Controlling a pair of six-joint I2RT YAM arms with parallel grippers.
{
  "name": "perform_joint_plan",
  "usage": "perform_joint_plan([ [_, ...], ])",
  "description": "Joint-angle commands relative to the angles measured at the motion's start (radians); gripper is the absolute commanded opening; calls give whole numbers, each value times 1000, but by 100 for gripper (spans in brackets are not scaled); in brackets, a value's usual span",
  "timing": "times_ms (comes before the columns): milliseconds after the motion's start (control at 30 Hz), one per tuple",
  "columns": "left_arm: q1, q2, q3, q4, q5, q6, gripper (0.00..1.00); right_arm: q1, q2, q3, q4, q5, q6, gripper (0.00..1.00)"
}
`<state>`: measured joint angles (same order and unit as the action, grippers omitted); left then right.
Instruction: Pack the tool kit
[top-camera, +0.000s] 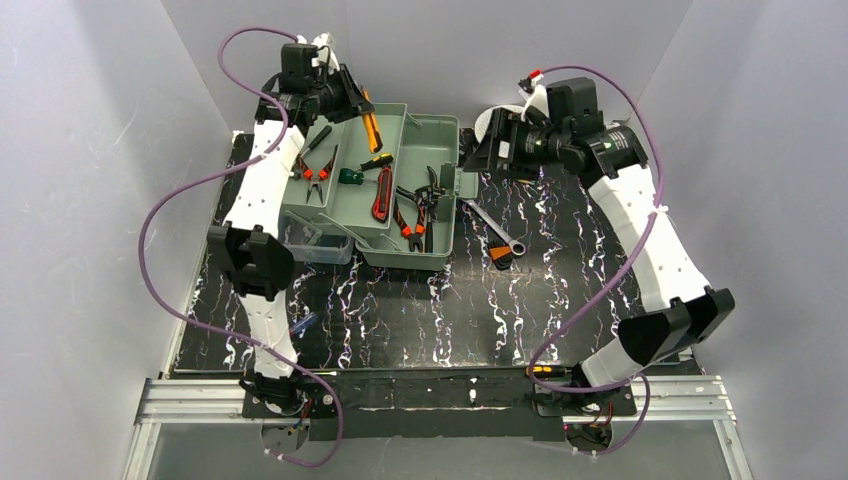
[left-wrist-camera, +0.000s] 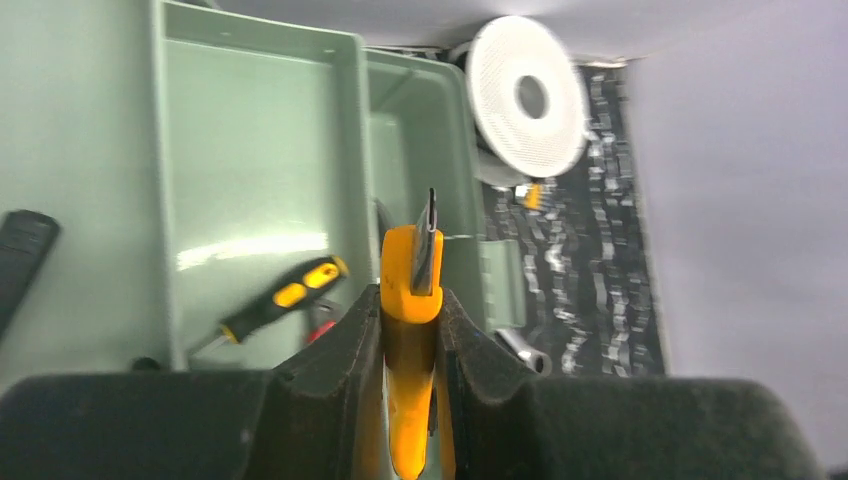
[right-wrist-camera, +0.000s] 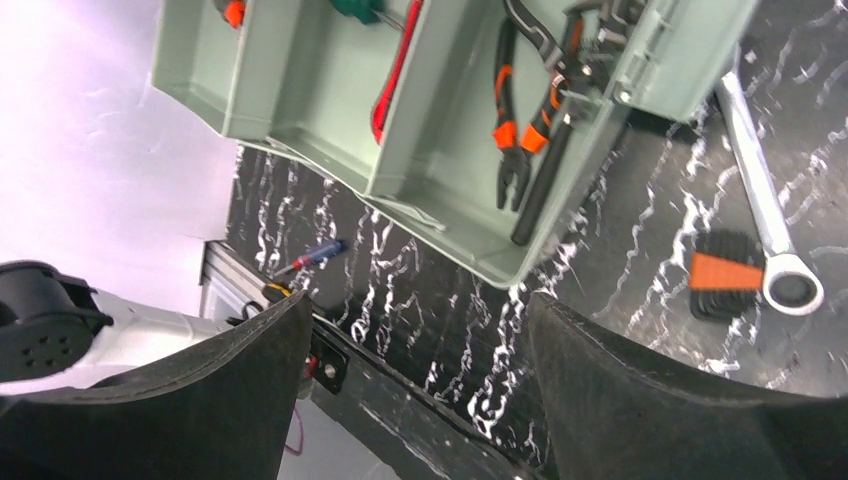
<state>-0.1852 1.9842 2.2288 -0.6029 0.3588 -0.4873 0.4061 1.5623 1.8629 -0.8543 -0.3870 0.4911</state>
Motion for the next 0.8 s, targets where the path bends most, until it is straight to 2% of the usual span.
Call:
perform_joint_plan([
  [0, -11, 74, 118, -118, -146, 188, 0, -10, -59, -48, -54, 73, -42, 86],
  [100, -10, 136, 197, -133, -196, 235, 2, -22, -54, -30, -53, 78, -50, 87],
  [133, -9, 149, 207, -135, -217, 242, 18, -25, -52, -25, -53, 79, -50, 87],
  [167, -8, 156, 213, -137, -232, 246, 39, -27, -50, -23, -52, 79, -52, 87],
  [200, -6, 158, 216, -140, -242, 249, 54, -30, -49, -26, -52, 80, -51, 87],
  [267, -2, 144, 215, -147, -261, 241, 78, -33, -41, -32, -60, 89, -49, 88],
  [333, -1, 115, 202, -146, -259, 219, 91, -37, -22, -24, -90, 103, -49, 88],
  [433, 6, 40, 158, -143, -227, 157, 98, -41, 23, -3, -131, 113, -48, 88],
  [567, 7, -133, 11, -134, -152, 79, 98, -41, 67, 18, -172, 157, -34, 88],
  [767, 37, -385, -191, -166, -198, 167, 98, -40, 117, 15, -213, 194, -11, 88],
])
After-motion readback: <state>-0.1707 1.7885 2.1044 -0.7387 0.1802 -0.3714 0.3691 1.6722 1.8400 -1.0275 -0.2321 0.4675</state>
